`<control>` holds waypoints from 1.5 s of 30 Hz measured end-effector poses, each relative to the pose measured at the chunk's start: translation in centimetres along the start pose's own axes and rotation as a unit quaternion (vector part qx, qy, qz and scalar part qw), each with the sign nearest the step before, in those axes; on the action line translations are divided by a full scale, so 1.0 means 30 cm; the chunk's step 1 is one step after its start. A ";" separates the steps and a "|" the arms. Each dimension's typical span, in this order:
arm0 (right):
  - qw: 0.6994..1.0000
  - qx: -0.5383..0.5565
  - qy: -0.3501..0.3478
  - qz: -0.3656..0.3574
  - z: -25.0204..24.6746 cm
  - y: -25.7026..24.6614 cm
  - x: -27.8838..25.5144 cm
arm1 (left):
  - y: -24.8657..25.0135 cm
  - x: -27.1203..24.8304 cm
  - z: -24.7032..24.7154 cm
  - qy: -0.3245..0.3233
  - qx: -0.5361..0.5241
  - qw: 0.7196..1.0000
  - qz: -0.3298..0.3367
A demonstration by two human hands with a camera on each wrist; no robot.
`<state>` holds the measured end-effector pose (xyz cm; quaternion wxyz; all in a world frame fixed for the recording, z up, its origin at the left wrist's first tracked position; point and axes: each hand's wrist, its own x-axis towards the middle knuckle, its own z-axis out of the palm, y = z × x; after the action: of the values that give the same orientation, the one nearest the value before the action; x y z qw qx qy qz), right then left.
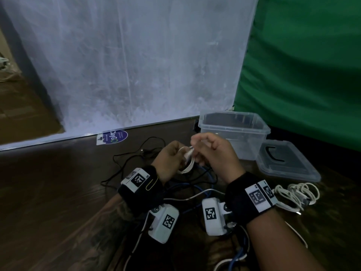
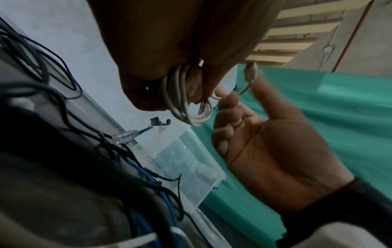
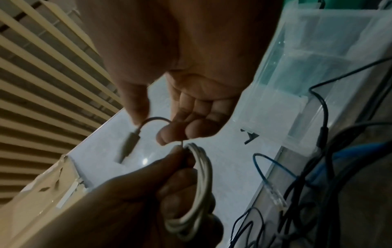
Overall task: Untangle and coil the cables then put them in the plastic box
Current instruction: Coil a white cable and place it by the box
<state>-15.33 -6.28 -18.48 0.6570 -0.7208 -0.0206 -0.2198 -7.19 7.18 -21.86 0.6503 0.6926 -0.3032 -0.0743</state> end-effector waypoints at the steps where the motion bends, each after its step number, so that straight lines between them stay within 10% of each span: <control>1: 0.999 -0.023 0.020 -0.017 -0.005 0.006 0.004 | 0.000 -0.001 -0.002 -0.010 -0.015 1.000 -0.002; 13: 0.989 0.025 0.123 -0.077 -0.060 0.039 0.029 | 0.027 -0.015 0.004 -0.122 -0.238 0.960 -0.087; 21: 0.994 -0.095 -0.055 0.027 -0.076 0.091 0.031 | 0.027 -0.001 -0.009 -0.028 -0.234 0.970 -0.057; 34: 0.992 0.053 -0.040 0.109 -0.035 0.067 0.012 | 0.056 -0.028 0.013 -0.063 -0.220 0.970 -0.086; 45: 0.994 0.007 -0.109 0.026 -0.028 0.057 0.007 | 0.059 -0.030 0.025 -0.041 -0.165 0.982 -0.087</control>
<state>-14.84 -7.35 -20.00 0.6615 -0.7360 -0.0749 -0.1225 -8.87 7.05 -20.54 0.7335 0.5963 -0.2515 -0.2077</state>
